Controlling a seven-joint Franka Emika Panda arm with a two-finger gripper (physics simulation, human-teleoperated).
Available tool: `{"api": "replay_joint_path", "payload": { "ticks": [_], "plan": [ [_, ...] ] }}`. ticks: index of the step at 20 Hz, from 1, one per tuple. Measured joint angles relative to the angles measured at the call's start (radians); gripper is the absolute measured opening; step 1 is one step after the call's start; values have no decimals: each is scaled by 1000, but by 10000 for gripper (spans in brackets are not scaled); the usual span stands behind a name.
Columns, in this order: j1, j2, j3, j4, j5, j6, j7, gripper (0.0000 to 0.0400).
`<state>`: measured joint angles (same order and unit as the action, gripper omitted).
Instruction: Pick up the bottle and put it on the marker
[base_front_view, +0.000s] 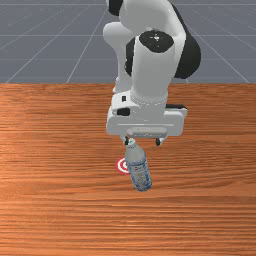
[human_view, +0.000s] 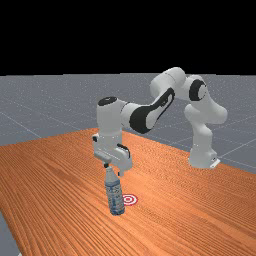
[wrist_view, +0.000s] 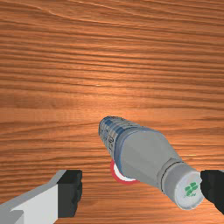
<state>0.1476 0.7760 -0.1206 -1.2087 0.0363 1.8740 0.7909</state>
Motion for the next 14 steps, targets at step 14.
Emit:
{"api": "replay_joint_path", "payload": {
  "ticks": [14],
  "plan": [
    [9, -11, 3, 8, -2, -64, 2, 400]
  ]
}}
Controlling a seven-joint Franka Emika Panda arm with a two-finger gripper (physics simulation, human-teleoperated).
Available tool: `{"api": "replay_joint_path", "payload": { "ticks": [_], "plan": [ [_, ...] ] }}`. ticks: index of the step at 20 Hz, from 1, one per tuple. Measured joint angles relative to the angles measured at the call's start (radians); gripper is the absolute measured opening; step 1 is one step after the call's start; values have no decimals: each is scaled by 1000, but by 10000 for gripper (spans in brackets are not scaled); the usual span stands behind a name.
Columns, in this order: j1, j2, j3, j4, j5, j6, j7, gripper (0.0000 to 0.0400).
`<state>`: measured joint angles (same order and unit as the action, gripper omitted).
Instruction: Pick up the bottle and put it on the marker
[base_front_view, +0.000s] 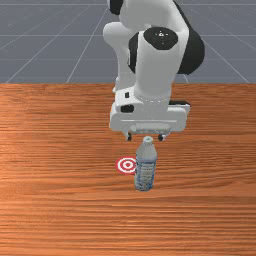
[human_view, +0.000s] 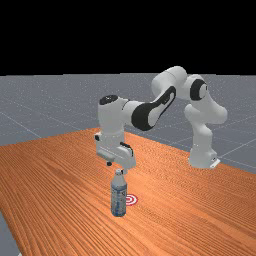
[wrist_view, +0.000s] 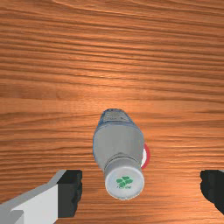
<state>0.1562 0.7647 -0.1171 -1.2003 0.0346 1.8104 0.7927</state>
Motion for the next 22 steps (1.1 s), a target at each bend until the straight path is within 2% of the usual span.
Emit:
{"api": "replay_joint_path", "payload": {
  "ticks": [22],
  "plan": [
    [5, -28, -6, -25, -11, 24, -2, 400]
  ]
}}
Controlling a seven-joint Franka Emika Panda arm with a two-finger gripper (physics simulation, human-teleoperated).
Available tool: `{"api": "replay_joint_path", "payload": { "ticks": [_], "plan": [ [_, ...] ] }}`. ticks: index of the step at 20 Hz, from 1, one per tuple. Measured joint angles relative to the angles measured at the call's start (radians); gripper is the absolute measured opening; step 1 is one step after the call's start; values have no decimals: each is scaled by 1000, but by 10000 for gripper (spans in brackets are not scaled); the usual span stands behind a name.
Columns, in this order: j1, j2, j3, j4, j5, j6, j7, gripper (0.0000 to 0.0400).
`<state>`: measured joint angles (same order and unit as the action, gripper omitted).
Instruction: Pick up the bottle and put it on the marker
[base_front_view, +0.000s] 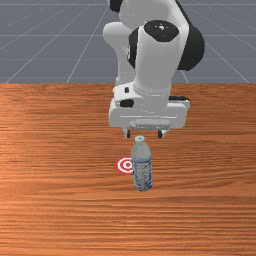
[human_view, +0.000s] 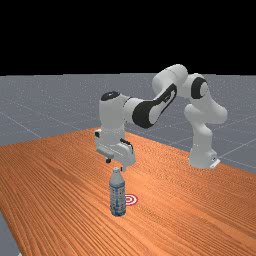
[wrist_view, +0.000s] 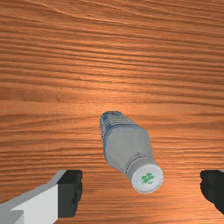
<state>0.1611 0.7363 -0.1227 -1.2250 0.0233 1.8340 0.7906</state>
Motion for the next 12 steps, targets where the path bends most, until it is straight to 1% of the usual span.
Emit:
{"api": "replay_joint_path", "payload": {
  "ticks": [8, 9, 10, 12],
  "plan": [
    [3, 35, -2, -7, -8, 12, 0, 400],
    [3, 41, -2, -6, -8, 13, 1, 244],
    [3, 46, -4, -6, -9, 13, 7, 175],
    [4, 47, -6, -3, -8, 11, 13, 173]
  ]
}}
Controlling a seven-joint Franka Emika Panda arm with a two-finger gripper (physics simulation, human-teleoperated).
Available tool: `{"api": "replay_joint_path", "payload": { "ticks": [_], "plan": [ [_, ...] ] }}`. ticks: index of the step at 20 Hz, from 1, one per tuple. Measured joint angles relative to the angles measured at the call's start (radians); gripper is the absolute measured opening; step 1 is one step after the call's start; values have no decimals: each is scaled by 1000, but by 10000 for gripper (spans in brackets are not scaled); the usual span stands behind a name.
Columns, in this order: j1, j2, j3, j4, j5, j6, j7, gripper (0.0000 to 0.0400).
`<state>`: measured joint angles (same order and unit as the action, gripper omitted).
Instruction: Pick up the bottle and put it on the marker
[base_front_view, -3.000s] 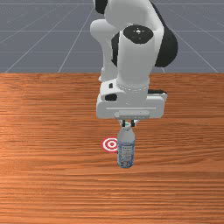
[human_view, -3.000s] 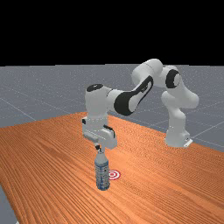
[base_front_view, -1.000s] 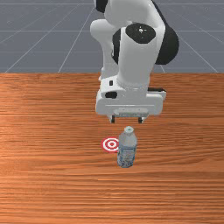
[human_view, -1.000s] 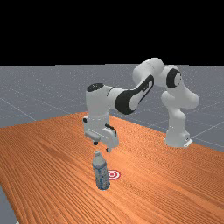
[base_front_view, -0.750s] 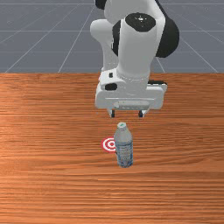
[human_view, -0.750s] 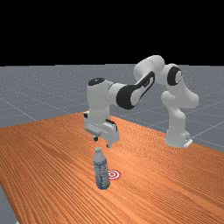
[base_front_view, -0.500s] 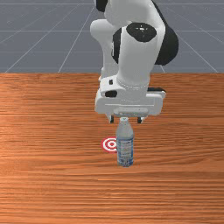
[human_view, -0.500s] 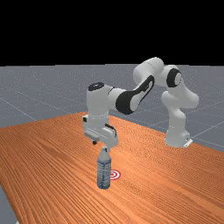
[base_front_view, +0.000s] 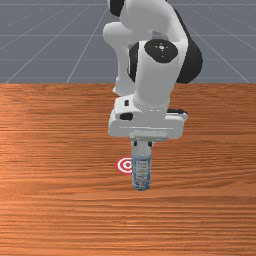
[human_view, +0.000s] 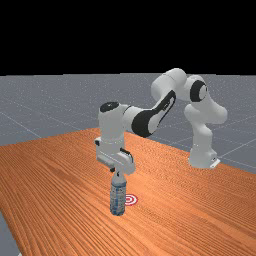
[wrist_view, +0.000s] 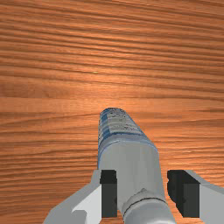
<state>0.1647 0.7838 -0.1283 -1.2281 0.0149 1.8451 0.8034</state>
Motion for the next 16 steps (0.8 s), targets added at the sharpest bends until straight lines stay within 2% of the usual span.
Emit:
{"api": "replay_joint_path", "payload": {
  "ticks": [4, 10, 14, 16],
  "plan": [
    [1, -20, -2, -17, 0, -17, 2, 174],
    [-4, -156, -21, -194, -13, -4, -3, 174],
    [-10, -223, -42, -377, -38, 108, -4, 174],
    [-9, -242, -44, -413, -42, 139, -4, 173]
  ]
}}
